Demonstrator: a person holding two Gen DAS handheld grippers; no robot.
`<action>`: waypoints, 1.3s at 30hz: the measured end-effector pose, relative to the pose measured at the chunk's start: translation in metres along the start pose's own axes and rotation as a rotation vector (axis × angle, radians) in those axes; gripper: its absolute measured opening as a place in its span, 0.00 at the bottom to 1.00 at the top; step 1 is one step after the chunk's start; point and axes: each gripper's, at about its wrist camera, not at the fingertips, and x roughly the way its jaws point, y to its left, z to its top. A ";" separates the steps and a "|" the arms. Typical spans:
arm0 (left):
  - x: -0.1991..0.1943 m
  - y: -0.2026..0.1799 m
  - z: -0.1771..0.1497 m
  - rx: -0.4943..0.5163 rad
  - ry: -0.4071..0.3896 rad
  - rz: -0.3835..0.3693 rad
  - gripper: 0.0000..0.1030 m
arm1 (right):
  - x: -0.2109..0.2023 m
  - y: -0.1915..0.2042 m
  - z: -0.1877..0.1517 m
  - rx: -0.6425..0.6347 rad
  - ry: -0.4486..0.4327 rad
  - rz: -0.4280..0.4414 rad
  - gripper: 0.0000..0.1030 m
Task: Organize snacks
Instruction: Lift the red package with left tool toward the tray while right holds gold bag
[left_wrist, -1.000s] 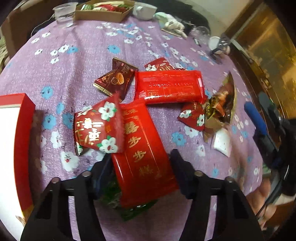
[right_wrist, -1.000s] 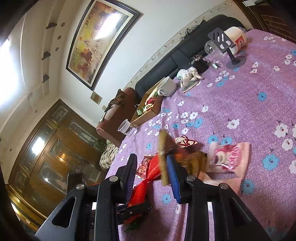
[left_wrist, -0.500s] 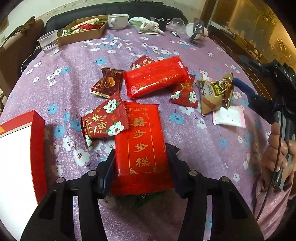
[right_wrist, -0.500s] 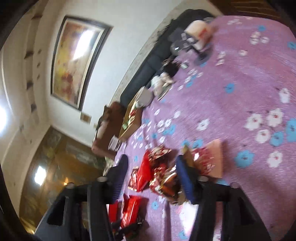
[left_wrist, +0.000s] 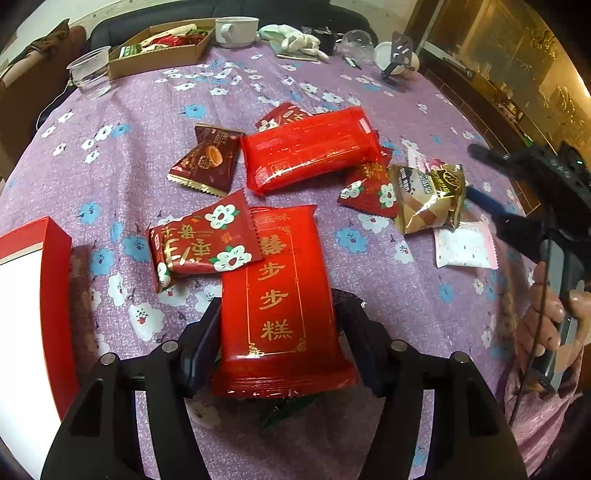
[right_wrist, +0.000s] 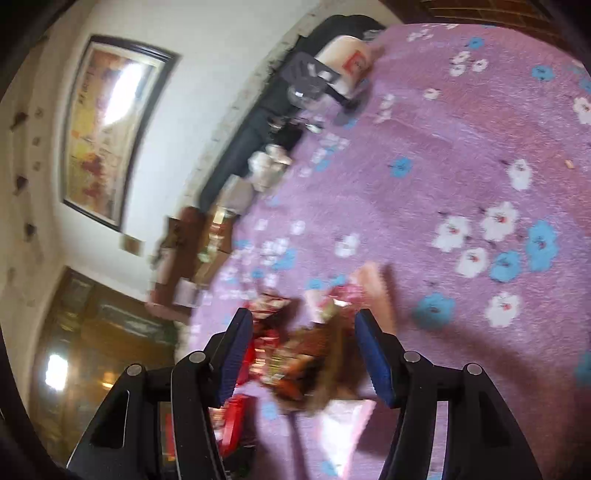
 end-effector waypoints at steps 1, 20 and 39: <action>0.000 0.000 0.000 0.001 -0.005 -0.007 0.60 | 0.004 -0.004 0.000 0.024 0.024 -0.010 0.59; -0.026 0.010 -0.018 0.010 -0.099 -0.166 0.46 | 0.049 0.034 -0.035 -0.218 0.146 -0.029 0.40; -0.014 -0.015 -0.019 0.130 -0.090 -0.002 0.70 | 0.022 0.030 -0.024 -0.170 0.045 0.050 0.39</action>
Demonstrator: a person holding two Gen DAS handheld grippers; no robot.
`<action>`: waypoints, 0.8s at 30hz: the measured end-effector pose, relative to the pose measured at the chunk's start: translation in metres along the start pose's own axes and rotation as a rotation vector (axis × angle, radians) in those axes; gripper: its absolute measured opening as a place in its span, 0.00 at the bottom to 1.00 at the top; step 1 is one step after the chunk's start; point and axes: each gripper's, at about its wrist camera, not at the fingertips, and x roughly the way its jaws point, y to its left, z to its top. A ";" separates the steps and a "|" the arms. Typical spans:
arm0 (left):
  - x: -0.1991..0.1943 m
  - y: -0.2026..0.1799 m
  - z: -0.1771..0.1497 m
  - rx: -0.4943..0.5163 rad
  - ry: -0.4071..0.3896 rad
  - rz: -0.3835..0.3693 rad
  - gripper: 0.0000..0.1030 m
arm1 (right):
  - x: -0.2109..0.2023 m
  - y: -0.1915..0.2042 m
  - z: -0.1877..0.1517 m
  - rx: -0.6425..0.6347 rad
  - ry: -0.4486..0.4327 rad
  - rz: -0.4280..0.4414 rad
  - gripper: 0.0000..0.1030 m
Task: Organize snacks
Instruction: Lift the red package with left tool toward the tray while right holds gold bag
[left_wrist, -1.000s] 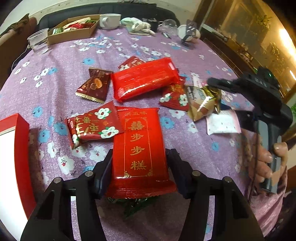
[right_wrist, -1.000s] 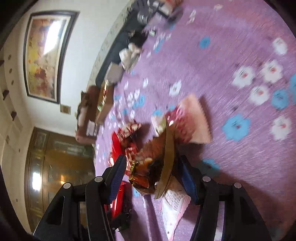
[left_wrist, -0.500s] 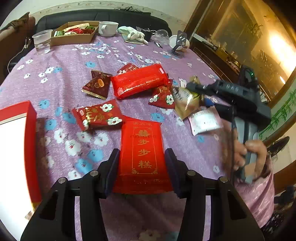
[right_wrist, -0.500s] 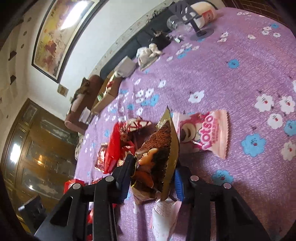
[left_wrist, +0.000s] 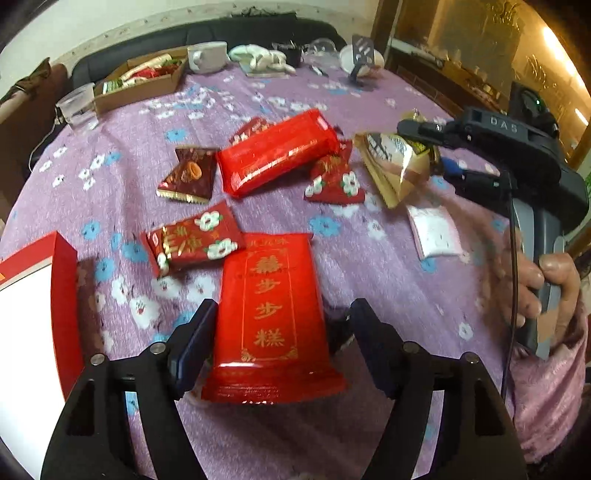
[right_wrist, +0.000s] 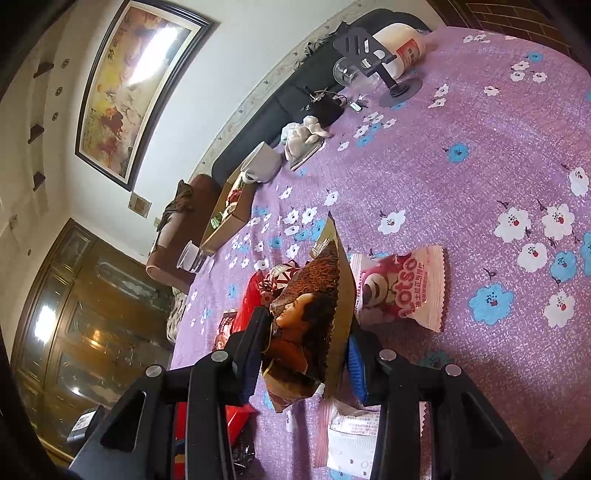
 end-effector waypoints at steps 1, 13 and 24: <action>-0.002 -0.001 -0.001 0.008 -0.015 -0.005 0.67 | 0.000 0.000 0.000 0.000 0.000 0.002 0.39; -0.028 0.009 -0.010 -0.007 -0.113 -0.050 0.41 | -0.012 0.017 -0.003 -0.067 -0.043 0.084 0.39; -0.049 0.026 -0.017 -0.076 -0.103 -0.083 0.54 | -0.003 0.048 -0.029 -0.136 -0.023 0.109 0.39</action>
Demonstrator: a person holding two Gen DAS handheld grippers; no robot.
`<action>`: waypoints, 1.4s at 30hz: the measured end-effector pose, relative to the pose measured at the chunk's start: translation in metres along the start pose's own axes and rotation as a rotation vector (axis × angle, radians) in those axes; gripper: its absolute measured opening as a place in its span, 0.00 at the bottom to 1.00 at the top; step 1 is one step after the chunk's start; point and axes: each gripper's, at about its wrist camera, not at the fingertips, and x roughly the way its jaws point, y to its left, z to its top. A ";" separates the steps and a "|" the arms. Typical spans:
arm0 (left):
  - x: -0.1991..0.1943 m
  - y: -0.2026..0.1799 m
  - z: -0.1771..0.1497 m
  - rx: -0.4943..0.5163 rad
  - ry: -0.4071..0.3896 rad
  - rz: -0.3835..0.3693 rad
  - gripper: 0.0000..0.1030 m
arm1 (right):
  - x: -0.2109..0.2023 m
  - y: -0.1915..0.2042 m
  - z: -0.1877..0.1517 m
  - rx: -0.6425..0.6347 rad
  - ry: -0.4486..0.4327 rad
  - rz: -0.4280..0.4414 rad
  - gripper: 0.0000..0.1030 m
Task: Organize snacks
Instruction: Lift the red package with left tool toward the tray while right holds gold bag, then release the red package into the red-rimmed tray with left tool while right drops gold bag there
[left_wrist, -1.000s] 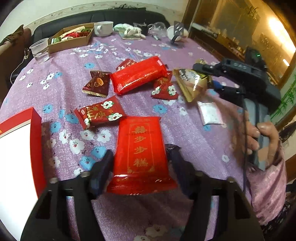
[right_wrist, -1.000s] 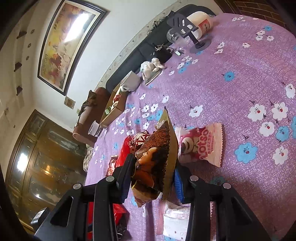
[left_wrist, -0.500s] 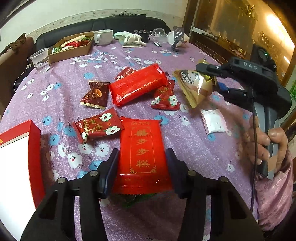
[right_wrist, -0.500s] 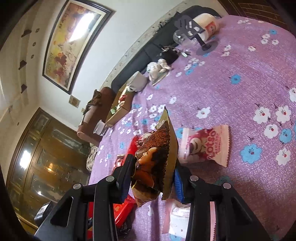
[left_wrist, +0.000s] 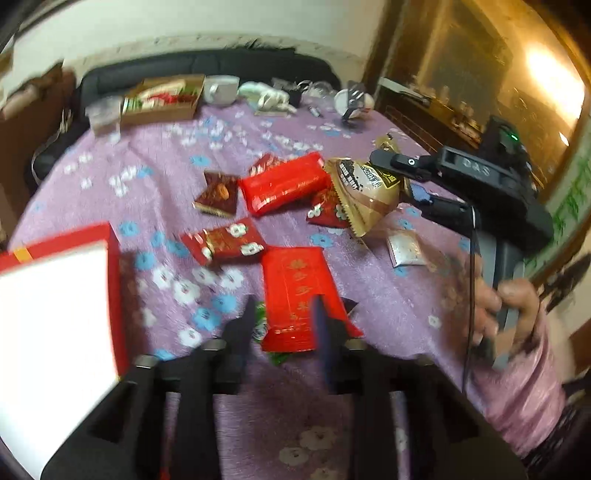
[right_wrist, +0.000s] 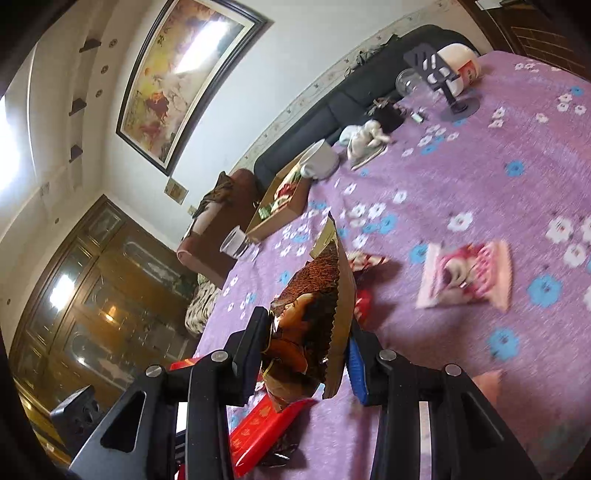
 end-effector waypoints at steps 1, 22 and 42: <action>0.003 -0.001 0.002 -0.022 0.003 -0.010 0.63 | 0.002 0.003 -0.002 -0.011 -0.001 -0.011 0.39; 0.049 -0.023 0.007 0.034 0.043 0.098 0.47 | -0.009 -0.004 0.002 0.011 -0.044 0.003 0.39; -0.109 0.099 -0.059 -0.154 -0.244 0.307 0.47 | 0.011 0.064 -0.042 -0.113 -0.017 0.060 0.39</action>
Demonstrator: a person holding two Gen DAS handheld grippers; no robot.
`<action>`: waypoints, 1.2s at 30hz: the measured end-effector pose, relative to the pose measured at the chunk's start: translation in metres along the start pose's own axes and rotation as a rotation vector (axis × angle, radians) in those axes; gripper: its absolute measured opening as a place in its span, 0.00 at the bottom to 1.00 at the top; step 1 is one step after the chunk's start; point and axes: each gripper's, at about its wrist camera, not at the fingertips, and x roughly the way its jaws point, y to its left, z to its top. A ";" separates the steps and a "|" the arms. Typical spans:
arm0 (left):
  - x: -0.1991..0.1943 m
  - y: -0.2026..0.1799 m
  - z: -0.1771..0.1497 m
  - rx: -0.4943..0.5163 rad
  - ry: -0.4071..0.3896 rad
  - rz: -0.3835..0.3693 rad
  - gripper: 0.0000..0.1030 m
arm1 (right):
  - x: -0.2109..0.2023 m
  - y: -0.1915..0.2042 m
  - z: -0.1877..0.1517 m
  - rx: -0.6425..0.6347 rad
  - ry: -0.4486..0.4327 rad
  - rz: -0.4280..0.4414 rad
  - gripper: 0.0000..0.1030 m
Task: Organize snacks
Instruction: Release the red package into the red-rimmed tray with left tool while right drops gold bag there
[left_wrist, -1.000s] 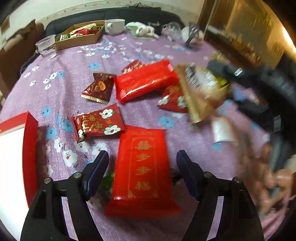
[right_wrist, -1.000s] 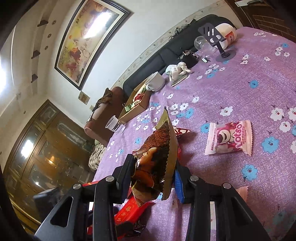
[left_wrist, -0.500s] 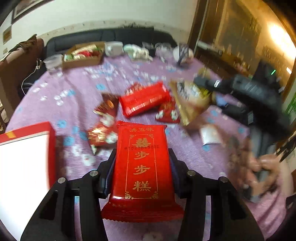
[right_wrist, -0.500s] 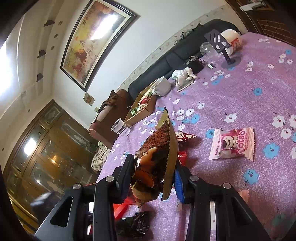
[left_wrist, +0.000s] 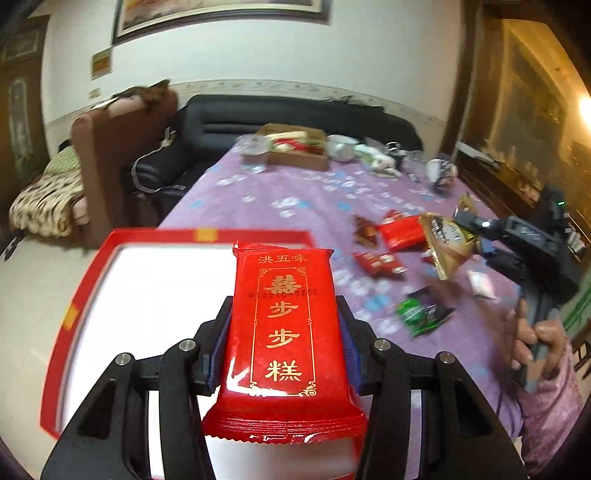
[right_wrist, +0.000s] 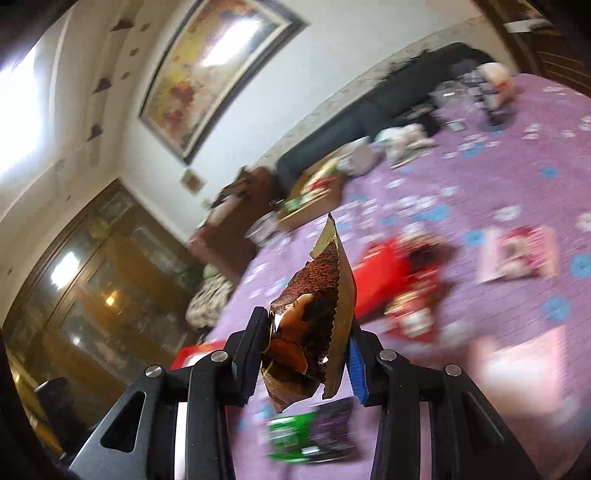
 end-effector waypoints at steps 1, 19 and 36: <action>0.002 0.008 -0.002 -0.017 0.008 0.008 0.47 | 0.005 0.011 -0.005 -0.015 0.017 0.020 0.39; 0.015 0.078 -0.030 -0.138 0.071 0.106 0.47 | 0.125 0.163 -0.120 -0.248 0.425 0.214 0.39; -0.002 0.055 -0.020 -0.061 0.001 0.051 0.67 | 0.068 0.116 -0.074 -0.211 0.267 0.104 0.50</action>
